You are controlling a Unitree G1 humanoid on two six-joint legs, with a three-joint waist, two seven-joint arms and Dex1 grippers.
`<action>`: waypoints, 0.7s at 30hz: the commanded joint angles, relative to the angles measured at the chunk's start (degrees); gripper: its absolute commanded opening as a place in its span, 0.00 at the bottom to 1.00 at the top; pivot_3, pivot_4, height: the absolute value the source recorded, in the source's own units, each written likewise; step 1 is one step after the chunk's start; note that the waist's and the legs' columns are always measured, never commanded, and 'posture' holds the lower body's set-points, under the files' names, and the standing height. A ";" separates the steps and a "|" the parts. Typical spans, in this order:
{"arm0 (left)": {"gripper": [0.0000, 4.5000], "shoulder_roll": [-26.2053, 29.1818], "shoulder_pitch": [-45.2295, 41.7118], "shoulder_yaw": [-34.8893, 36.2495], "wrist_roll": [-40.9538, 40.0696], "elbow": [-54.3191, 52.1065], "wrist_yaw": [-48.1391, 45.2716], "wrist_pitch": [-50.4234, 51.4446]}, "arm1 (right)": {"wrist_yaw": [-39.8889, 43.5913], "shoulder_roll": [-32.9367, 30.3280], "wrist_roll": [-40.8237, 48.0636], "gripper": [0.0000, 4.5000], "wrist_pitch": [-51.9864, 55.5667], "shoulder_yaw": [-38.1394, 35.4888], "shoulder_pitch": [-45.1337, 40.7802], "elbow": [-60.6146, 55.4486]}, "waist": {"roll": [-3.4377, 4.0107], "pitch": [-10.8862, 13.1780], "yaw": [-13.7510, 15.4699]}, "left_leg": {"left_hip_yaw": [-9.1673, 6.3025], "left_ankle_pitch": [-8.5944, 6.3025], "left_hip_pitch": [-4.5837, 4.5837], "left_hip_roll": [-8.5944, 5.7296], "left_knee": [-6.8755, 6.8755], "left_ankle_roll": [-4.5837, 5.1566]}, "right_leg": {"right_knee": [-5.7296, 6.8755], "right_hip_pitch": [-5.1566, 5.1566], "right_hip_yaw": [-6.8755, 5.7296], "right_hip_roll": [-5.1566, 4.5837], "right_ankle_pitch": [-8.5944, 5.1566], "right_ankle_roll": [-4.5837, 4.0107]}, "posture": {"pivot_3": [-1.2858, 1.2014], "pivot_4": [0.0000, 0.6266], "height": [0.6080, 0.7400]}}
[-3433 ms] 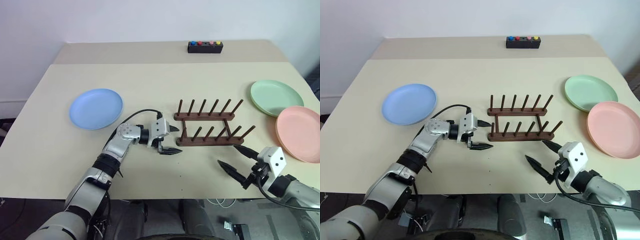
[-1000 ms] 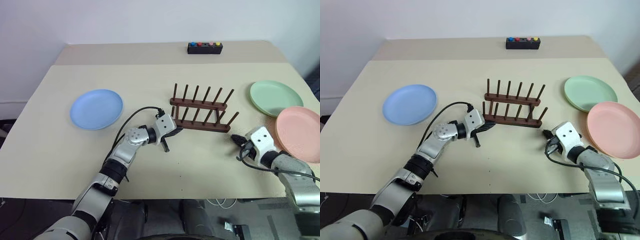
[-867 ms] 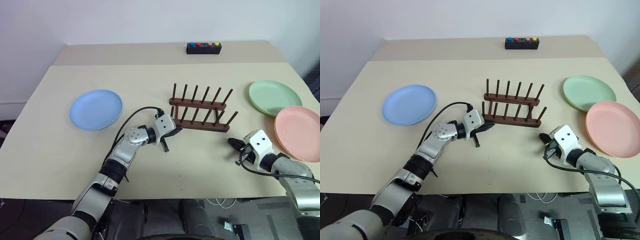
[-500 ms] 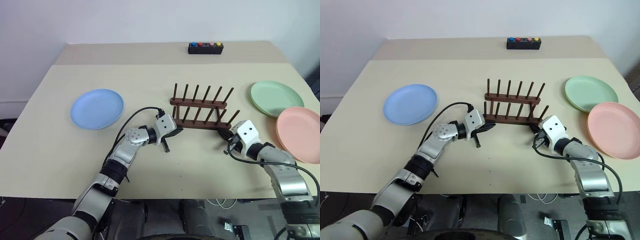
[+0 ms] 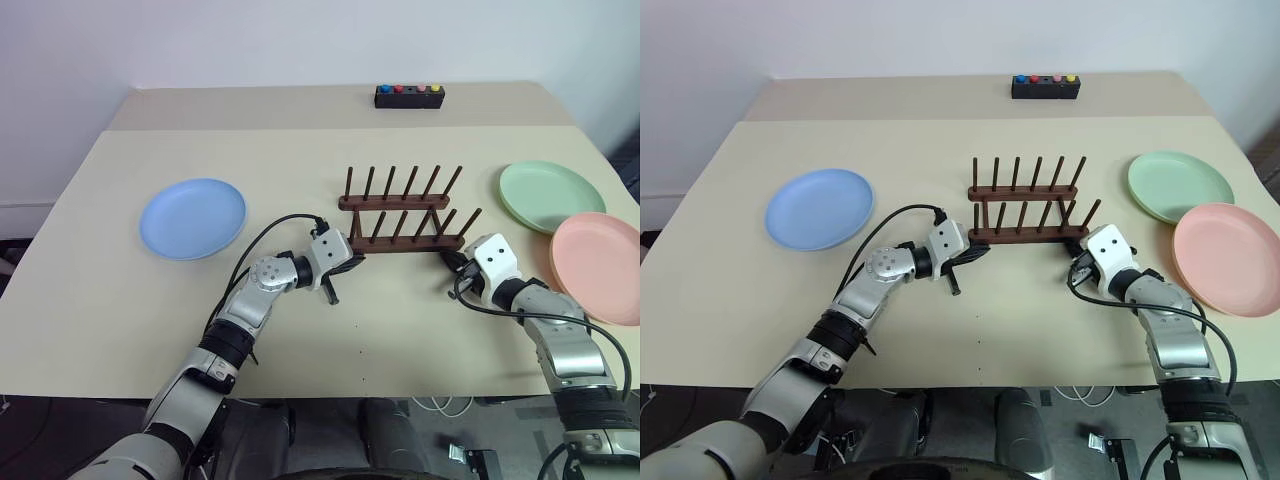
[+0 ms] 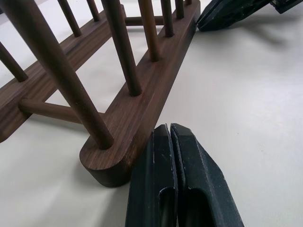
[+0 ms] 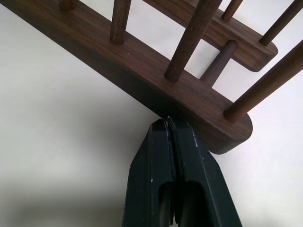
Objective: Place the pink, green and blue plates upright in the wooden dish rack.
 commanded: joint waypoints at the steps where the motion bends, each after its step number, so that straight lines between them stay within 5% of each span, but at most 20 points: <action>1: 0.01 0.52 0.07 0.71 1.05 0.80 1.17 -0.25 | 1.11 -1.51 1.20 0.00 0.16 -2.15 2.59 -3.73 | 0.00 0.00 0.03 | 0.00 0.00 0.00 0.00 0.00 0.00 | 0.00 0.00 0.00 0.00 0.00 0.00 | 0.52 0.24 1.00; 12: 0.01 1.14 -0.10 1.30 0.54 1.79 1.49 -0.39 | 6.26 -7.35 7.58 0.00 5.19 -11.47 14.21 -18.00 | 0.02 0.00 -0.04 | 0.01 0.00 0.01 0.00 0.01 0.00 | 0.00 0.00 0.00 0.01 -0.01 0.01 | 0.52 0.24 1.00; 15: 0.00 1.31 0.14 1.44 0.67 2.01 2.02 -0.48 | 8.70 -9.07 11.57 0.19 8.60 -15.39 16.92 -22.58 | 0.00 0.01 -0.08 | 0.01 0.00 0.00 0.01 0.00 0.00 | 0.00 0.00 0.01 0.01 -0.02 0.02 | 0.52 0.24 1.00; 21: 0.00 1.21 -0.77 3.27 -0.26 3.89 3.86 -0.42 | 8.58 -11.43 11.10 0.85 10.21 -19.92 19.12 -25.97 | -0.04 0.03 -0.02 | 0.01 0.00 0.00 0.01 0.01 0.00 | -0.01 0.01 0.00 0.00 -0.03 0.03 | 0.52 0.24 1.00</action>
